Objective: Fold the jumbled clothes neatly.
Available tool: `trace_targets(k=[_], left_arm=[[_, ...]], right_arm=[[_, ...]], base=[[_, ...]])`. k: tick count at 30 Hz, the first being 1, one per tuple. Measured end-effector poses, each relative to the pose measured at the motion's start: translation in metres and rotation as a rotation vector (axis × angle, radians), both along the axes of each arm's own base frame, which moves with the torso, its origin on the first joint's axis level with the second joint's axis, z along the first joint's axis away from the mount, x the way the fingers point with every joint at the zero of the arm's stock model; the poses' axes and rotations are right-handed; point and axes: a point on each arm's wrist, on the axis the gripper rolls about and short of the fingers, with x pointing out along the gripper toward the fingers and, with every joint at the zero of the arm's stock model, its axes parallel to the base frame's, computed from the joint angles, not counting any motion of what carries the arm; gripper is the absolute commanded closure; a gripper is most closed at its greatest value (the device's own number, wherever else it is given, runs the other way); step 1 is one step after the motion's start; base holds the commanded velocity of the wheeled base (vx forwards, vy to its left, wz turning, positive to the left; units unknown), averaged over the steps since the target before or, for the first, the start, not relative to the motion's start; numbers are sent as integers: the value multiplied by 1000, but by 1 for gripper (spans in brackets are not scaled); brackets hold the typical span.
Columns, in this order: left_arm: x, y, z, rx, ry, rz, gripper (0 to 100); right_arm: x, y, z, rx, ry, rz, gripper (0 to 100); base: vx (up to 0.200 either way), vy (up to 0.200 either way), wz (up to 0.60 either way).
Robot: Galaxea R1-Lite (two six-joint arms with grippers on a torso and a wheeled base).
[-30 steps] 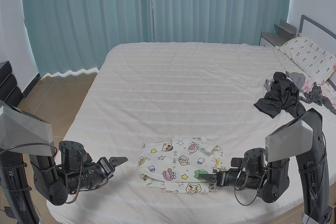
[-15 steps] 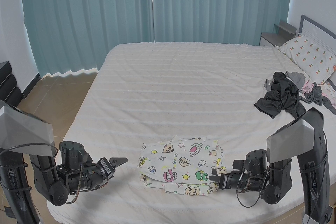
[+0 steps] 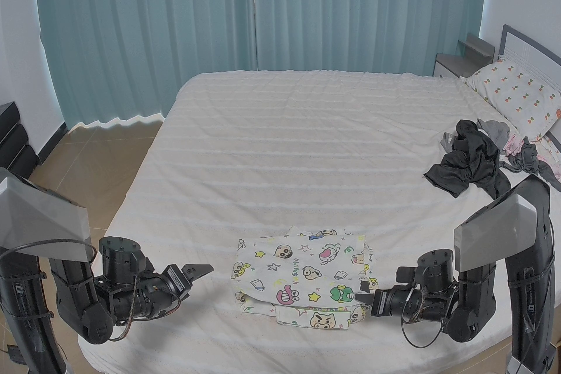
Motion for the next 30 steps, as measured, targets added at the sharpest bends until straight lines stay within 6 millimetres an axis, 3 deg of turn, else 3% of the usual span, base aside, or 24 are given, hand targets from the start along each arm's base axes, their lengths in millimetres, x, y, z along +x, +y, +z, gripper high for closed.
trace_targets(k=[13,14,30], left_arm=[[0,0,0,1,2,0,0],[0,0,-1,1,2,0,0],[0,0,-1,2,4,0,0]], right_arm=[[11,4,-2,23,-24,-12,0],[12,5,-2,27,-27,-14,100],[0,3,8,55,14,-23,100]], base=[[0,0,0],[0,0,0],[0,0,0]])
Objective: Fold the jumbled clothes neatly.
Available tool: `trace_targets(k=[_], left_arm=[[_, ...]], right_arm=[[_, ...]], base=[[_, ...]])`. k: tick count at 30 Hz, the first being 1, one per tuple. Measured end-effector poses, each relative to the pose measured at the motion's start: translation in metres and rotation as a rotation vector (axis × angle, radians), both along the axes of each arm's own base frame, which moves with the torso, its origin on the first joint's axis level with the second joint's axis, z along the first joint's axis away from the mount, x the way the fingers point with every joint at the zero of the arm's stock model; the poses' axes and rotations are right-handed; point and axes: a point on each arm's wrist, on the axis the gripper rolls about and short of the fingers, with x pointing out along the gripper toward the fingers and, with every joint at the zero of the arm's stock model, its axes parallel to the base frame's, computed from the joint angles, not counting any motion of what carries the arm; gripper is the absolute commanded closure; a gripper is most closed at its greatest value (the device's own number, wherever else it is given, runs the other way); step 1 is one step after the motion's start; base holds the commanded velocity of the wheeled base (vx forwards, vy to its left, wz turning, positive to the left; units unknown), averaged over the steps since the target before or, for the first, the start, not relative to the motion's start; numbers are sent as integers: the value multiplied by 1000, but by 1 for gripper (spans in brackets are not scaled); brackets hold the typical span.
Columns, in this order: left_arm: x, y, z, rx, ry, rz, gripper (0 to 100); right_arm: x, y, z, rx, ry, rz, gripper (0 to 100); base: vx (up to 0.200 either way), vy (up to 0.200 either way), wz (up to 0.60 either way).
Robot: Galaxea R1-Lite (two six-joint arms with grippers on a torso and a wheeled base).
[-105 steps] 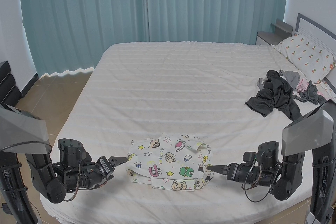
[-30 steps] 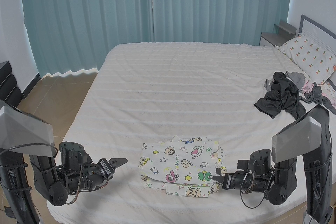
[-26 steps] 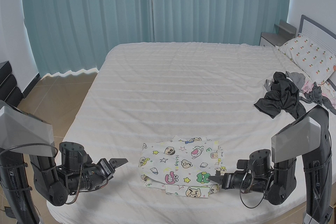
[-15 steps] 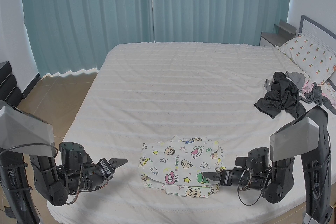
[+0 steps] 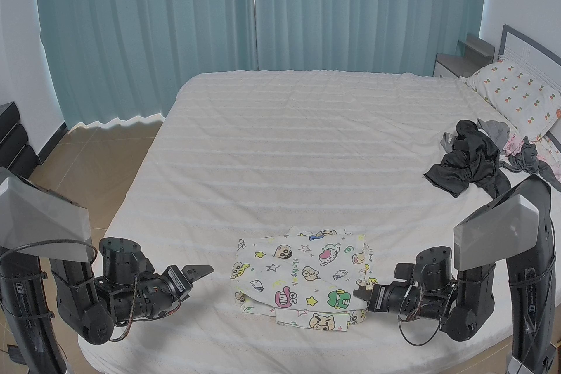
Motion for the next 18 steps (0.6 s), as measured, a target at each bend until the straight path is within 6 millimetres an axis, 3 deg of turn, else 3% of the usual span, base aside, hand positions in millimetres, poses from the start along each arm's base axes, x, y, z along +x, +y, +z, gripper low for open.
trace_targets(k=[8,18], left_arm=[[0,0,0,0,1,0,0],[0,0,0,1,1,-1,0]], right_arm=[[-15,-9,8,-23,22,22,100],[-20,-16,10,-53,12,39,100]], base=[[0,0,0],[0,0,0]])
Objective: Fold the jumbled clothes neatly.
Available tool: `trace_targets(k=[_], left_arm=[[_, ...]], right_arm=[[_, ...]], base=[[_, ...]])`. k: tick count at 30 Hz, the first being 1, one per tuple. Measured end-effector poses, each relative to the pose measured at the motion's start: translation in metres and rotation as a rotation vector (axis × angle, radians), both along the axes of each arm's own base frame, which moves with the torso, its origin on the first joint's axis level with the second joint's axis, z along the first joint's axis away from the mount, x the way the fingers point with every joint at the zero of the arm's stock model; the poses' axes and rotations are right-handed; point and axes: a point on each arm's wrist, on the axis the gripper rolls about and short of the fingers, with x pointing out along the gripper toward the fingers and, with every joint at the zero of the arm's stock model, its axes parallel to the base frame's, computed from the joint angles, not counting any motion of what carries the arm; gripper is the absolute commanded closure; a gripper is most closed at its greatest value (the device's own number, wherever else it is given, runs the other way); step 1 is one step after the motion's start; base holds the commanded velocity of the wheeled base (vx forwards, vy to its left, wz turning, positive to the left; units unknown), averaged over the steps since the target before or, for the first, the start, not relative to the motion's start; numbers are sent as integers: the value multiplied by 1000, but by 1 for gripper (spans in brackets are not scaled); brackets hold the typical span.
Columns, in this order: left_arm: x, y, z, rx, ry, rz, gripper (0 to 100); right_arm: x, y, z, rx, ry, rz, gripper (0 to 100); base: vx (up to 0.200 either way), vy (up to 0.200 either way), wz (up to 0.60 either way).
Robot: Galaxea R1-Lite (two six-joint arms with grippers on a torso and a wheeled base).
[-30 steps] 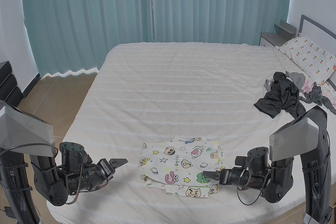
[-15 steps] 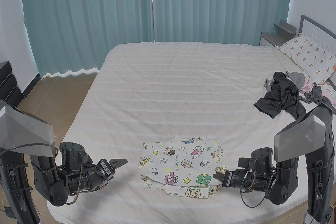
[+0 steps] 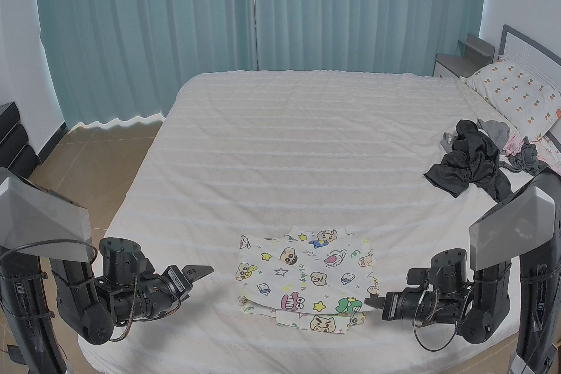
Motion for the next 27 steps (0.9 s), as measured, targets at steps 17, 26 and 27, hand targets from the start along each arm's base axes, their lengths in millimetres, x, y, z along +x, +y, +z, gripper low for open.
trace_targets(k=[17,26,27], left_arm=[[0,0,0,-1,0,1,0],[0,0,1,-5,-13,0,0],[0,0,1,-7,-19,0,0]], right_arm=[[22,-7,5,-19,-84,-26,0],[95,1,21,41,-99,-117,0],[106,2,24,60,-98,-134,0]], base=[[0,0,0],[0,0,0],[0,0,0]])
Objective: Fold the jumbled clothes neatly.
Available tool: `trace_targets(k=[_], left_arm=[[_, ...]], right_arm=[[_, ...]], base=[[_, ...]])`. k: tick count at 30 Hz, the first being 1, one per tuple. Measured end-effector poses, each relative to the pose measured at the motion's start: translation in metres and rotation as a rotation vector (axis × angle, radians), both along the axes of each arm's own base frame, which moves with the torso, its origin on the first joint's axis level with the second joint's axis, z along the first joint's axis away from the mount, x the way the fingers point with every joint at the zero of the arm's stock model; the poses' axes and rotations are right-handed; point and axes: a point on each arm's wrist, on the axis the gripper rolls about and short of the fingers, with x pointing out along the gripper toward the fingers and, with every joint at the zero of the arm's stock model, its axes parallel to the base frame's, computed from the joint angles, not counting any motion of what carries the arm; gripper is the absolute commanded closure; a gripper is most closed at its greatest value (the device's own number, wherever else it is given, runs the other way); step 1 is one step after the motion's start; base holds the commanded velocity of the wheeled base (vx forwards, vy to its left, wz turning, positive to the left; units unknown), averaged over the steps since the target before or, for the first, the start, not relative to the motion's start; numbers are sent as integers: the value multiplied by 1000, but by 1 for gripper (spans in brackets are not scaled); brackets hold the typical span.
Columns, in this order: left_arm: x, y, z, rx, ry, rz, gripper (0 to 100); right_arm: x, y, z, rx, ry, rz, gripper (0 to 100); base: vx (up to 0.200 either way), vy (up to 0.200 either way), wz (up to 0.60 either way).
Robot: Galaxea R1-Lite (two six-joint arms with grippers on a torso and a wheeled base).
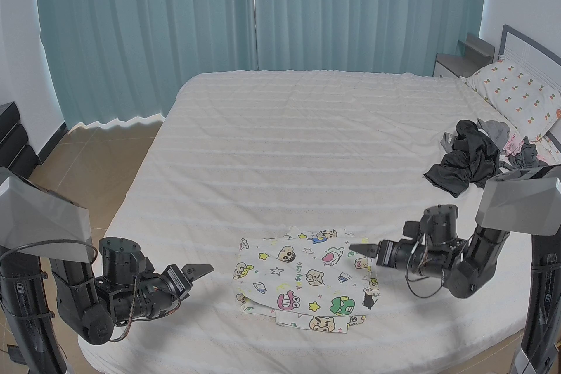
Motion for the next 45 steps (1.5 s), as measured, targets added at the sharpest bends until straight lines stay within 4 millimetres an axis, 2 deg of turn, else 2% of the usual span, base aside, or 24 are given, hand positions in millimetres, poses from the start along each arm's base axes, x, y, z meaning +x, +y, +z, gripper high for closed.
trace_targets(k=[4,9,22,23,32,45], left_arm=[[1,0,1,-11,-41,-1,0],[-2,0,-2,-2,-49,-11,0],[-4,-1,-8,11,-26,-17,0],[-4,-1,-8,11,-26,-17,0],[-3,-1,-8,13,-27,-13,0],[-3,-2,-10,30,-29,2,0]], right_arm=[[32,2,-4,52,40,-40,0],[41,1,-13,61,72,-48,0],[33,13,-24,51,105,-15,0],[35,14,-24,51,101,-12,100],[45,15,-27,54,90,-19,100],[55,0,-27,72,27,-68,100]], base=[[0,0,0],[0,0,0],[0,0,0],[0,0,0],[0,0,0],[0,0,0]])
